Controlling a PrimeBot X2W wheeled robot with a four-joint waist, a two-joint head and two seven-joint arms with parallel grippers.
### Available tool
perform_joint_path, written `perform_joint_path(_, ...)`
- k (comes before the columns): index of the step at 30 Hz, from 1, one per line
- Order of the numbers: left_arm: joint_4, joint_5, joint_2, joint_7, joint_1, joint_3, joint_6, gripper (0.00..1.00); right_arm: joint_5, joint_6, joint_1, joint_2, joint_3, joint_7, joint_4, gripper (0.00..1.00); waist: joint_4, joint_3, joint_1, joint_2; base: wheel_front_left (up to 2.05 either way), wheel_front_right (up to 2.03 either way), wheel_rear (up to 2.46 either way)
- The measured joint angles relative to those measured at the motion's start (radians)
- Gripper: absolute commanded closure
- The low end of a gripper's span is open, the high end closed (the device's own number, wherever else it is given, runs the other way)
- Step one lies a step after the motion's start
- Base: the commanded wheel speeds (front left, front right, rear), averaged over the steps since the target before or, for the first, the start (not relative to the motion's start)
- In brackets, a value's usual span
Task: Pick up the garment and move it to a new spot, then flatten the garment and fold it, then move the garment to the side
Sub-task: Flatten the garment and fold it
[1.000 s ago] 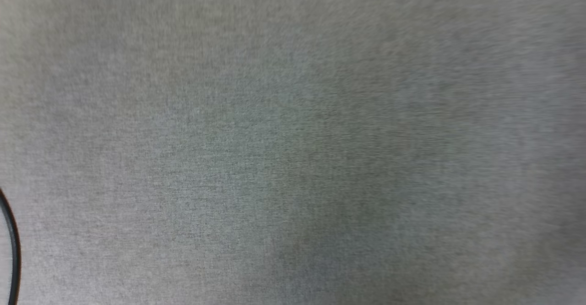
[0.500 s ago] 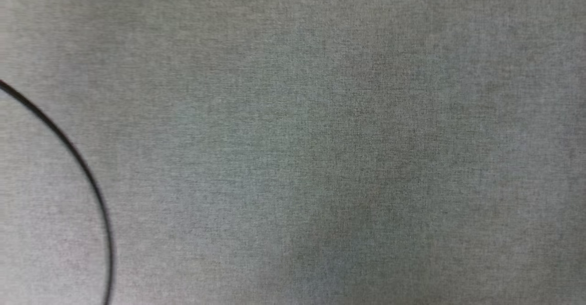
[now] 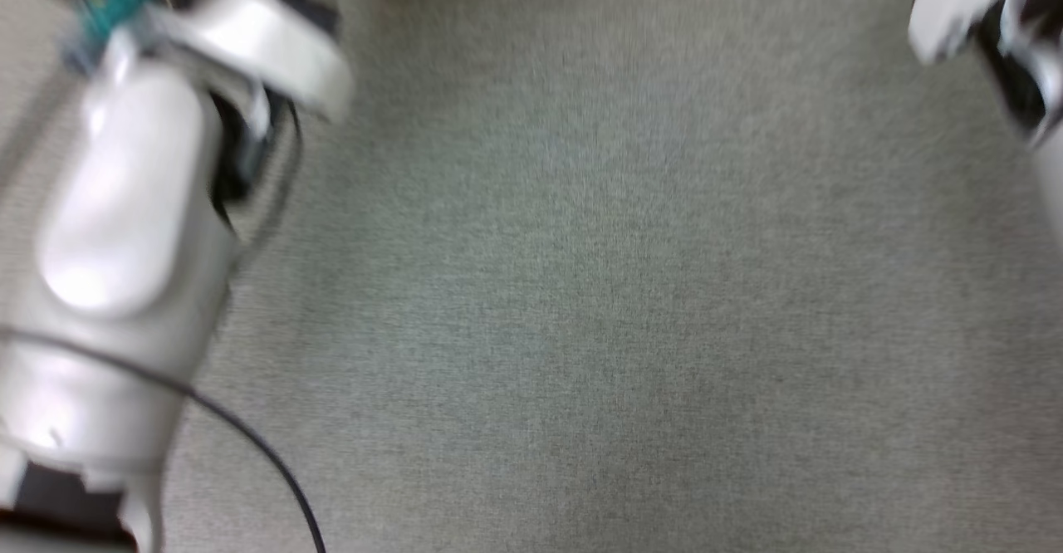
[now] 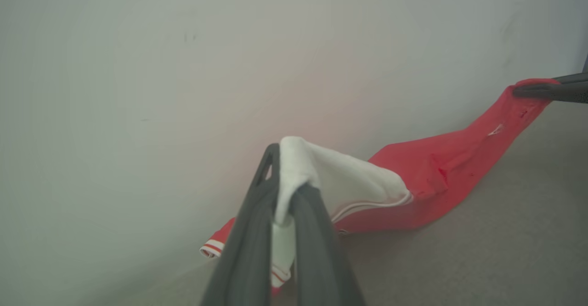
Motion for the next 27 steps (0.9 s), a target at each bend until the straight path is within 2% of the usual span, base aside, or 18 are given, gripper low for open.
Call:
perform_joint_path(4,-0.033,-0.004,-0.008,0.000,0.183,0.026,0.003,1.00,0.090,0.000,0.148,-0.049,0.081,0.002,-0.039,1.00,0.006,-0.078,-0.0002,0.0000,0.00,0.00,0.00)
perform_joint_path(5,-0.033,-0.004,-0.008,0.000,0.183,0.026,0.003,1.00,0.090,0.000,0.148,-0.049,0.081,0.002,-0.039,1.00,0.006,-0.078,-0.0002,0.0000,0.00,0.00,0.00)
perform_joint_path(6,-0.031,-0.017,0.004,0.000,0.270,0.024,-0.006,1.00,0.122,0.000,0.221,-0.080,0.138,0.011,-0.073,1.00,0.010,-0.119,-0.0002,0.0000,0.00,0.00,0.00)
perform_joint_path(7,-0.031,-0.017,0.004,0.000,0.270,0.024,-0.006,1.00,0.122,0.000,0.221,-0.080,0.138,0.011,-0.073,1.00,0.010,-0.119,-0.0002,0.0000,0.00,0.00,0.00)
perform_joint_path(8,-0.023,-0.025,0.032,0.000,0.343,0.014,-0.013,1.00,0.152,0.000,0.277,-0.118,0.188,0.015,-0.107,1.00,0.012,-0.158,-0.0003,0.0000,0.00,0.00,0.00)
perform_joint_path(12,-0.015,-0.054,0.089,0.000,0.486,-0.014,-0.021,1.00,0.229,0.000,0.380,-0.174,0.239,0.015,-0.158,1.00,0.016,-0.229,-0.0003,0.0000,0.00,0.00,0.00)
perform_joint_path(15,-0.030,-0.108,0.122,0.006,0.578,-0.028,-0.024,1.00,0.267,0.000,0.439,-0.204,0.252,0.011,-0.177,1.00,0.020,-0.276,-0.0003,0.0000,0.00,0.00,0.00)
perform_joint_path(19,-0.069,-0.127,0.166,0.027,0.690,-0.063,-0.026,1.00,0.314,0.000,0.529,-0.223,0.265,0.020,-0.194,1.00,0.027,-0.334,-0.0003,0.0000,0.00,0.00,0.00)
perform_joint_path(27,-0.153,-0.155,0.194,0.071,0.839,-0.110,-0.026,1.00,0.442,0.000,0.695,-0.260,0.234,0.078,-0.226,1.00,0.038,-0.425,-0.0003,0.0000,0.00,0.00,0.00)
